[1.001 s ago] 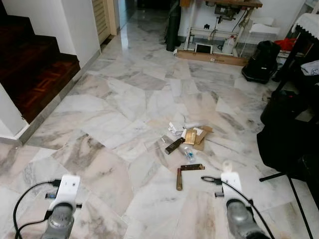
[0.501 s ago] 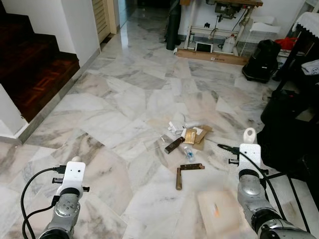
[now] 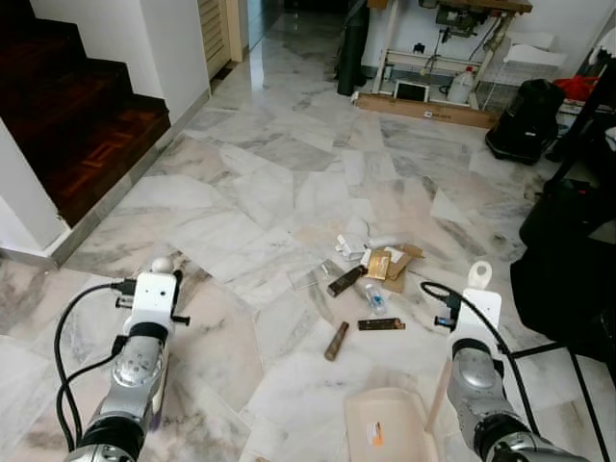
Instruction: Sweep floor
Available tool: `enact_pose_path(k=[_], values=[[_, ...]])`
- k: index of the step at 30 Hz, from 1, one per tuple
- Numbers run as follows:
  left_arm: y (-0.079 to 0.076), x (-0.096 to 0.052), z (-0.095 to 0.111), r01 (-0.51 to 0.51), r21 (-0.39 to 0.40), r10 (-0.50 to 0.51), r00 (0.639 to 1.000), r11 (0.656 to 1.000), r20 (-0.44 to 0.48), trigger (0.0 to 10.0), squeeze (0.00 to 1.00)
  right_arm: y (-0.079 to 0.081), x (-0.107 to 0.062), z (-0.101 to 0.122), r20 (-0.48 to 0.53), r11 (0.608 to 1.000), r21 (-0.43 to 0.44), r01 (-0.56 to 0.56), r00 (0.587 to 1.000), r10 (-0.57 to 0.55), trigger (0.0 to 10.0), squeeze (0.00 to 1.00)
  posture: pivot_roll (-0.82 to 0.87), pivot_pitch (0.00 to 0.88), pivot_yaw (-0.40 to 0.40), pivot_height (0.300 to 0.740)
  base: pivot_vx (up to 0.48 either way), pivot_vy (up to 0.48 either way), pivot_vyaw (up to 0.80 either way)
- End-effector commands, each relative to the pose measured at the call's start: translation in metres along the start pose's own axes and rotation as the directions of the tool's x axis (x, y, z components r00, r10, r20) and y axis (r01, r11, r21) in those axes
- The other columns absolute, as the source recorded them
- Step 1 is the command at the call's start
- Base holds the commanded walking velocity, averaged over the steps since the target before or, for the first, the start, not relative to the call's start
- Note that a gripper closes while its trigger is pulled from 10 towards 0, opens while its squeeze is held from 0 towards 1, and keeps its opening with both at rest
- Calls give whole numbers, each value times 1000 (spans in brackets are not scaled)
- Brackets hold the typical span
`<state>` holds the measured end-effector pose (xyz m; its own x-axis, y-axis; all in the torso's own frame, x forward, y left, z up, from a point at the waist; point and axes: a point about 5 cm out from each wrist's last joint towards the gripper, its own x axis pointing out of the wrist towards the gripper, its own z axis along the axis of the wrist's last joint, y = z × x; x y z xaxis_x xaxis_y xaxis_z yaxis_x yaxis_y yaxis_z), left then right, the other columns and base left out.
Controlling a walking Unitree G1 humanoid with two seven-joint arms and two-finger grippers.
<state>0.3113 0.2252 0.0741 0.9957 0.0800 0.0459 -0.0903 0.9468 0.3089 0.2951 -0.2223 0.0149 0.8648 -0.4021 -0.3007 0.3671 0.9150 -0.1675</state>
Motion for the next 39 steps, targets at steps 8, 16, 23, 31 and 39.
enact_pose_path(k=[8,16,23,31,39], values=[[-8,4,9,52,-116,-50,998,992,25,10000,0,-6,-7,-20,-99,997,67,43,994,-36,10000,0,58,0,-67,740,0,0,0],[-10,5,9,68,-191,-68,998,979,8,10000,0,5,-11,-26,-138,983,182,1,990,25,10000,0,58,11,-72,740,0,0,0],[-10,4,7,52,-210,-55,998,976,-6,10000,0,16,-13,-26,-141,980,193,-59,986,87,10000,0,60,17,-77,740,0,0,0],[-9,7,10,30,-245,-30,1000,969,4,10000,0,23,-13,-21,-120,968,241,-70,988,101,10000,0,65,24,-75,740,152,0,0],[-17,10,15,42,-280,-38,999,959,20,10000,0,28,-14,-22,-126,964,254,-81,985,116,10000,0,63,31,-76,740,0,0,0]])
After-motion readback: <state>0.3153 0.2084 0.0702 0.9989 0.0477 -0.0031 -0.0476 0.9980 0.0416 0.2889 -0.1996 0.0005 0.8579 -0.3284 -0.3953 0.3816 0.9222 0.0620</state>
